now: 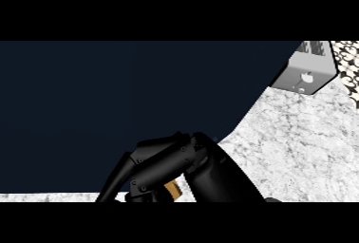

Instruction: Pick up the bottled water, place it into the cabinet and close the cabinet

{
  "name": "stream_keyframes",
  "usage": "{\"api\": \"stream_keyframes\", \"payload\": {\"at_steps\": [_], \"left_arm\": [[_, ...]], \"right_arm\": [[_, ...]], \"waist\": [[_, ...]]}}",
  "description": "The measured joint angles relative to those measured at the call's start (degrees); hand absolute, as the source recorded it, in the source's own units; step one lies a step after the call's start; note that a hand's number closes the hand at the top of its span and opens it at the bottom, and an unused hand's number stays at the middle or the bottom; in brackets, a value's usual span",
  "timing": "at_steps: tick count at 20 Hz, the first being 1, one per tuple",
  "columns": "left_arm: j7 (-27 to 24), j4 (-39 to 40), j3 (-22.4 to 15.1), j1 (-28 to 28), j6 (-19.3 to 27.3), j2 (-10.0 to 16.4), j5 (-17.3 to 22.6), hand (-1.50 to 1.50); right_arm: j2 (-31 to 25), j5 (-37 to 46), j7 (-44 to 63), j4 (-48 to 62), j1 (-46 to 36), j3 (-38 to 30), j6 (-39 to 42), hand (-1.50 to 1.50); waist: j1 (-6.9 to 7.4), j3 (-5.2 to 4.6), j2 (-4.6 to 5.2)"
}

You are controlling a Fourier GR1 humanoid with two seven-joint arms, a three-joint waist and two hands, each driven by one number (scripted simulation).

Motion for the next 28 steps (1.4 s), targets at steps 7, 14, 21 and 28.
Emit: {"api": "stream_keyframes", "payload": {"at_steps": [7,14,21,28], "left_arm": [[-2.2,1.1,6.4,4.5,-6.6,2.1,3.5,1.50],[-1.8,1.4,9.6,5.9,-9.3,2.7,5.6,1.50],[-1.8,4.0,11.1,4.1,-11.7,2.7,6.3,1.50],[-0.4,2.9,11.4,3.2,-12.1,3.0,7.1,1.50]], "right_arm": [[1.1,-5.8,-5.5,12.0,-6.0,-9.3,6.1,1.50],[1.4,-9.3,-12.8,24.8,-11.3,-14.5,11.3,1.50],[1.4,-10.5,-19.3,35.5,-15.8,-17.3,13.9,1.50],[1.4,-10.5,-25.8,43.5,-18.4,-19.8,15.4,1.50]], "waist": [[-0.11,0.07,-0.23],[-0.12,0.04,-0.86],[0.29,-0.06,-1.43],[1.06,-0.29,-1.82]]}}
